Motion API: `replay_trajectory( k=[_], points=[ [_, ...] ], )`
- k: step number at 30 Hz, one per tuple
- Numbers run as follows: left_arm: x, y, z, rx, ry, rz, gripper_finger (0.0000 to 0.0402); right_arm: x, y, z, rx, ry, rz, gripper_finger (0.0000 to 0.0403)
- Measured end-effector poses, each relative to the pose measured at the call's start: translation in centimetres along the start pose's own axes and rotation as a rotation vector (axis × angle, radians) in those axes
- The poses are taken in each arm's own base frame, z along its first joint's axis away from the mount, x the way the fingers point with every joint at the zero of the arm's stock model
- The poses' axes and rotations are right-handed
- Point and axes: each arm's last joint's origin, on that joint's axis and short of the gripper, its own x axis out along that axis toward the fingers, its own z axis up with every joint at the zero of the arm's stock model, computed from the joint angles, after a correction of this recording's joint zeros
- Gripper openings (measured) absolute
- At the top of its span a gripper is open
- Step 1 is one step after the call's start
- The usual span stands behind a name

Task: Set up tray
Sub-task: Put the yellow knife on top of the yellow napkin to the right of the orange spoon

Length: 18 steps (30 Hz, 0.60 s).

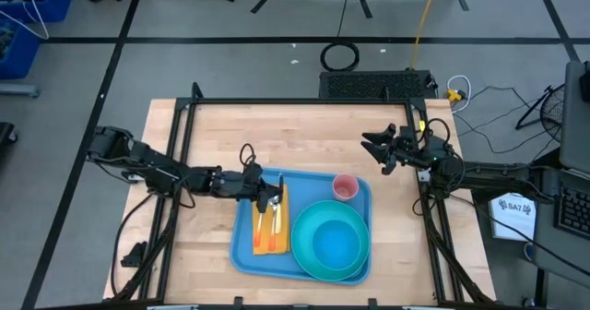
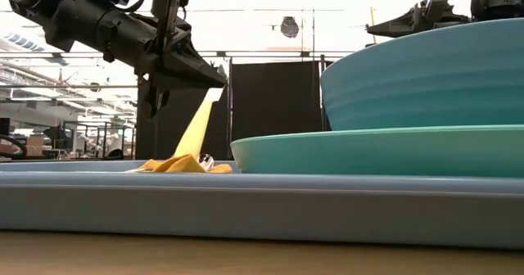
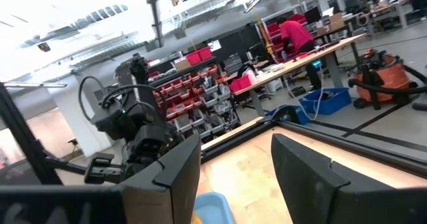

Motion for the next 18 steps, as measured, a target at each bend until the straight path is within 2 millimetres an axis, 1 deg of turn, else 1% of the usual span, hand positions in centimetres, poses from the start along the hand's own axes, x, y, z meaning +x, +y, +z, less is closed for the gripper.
replay_trajectory(
  k=[6,9,13,18],
  points=[
    [-0.2,-0.9,-0.3,-0.045,-0.003,-0.062,0.0002,0.0,0.0,0.0,-0.001,0.005,0.012,0.0173],
    [-0.3,-1.0,-0.6,-0.058,0.005,-0.054,0.0002,0.0,0.0,0.0,-0.002,0.005,0.012,0.0173],
    [0.2,-0.7,-1.3,-0.082,0.011,-0.028,0.0002,0.0,0.0,0.0,-0.002,0.006,0.013,0.0173],
    [1.2,-0.4,-2.0,-0.124,0.001,-0.048,0.0002,0.0,0.0,0.0,0.0,0.006,0.014,0.0173]
  ],
)
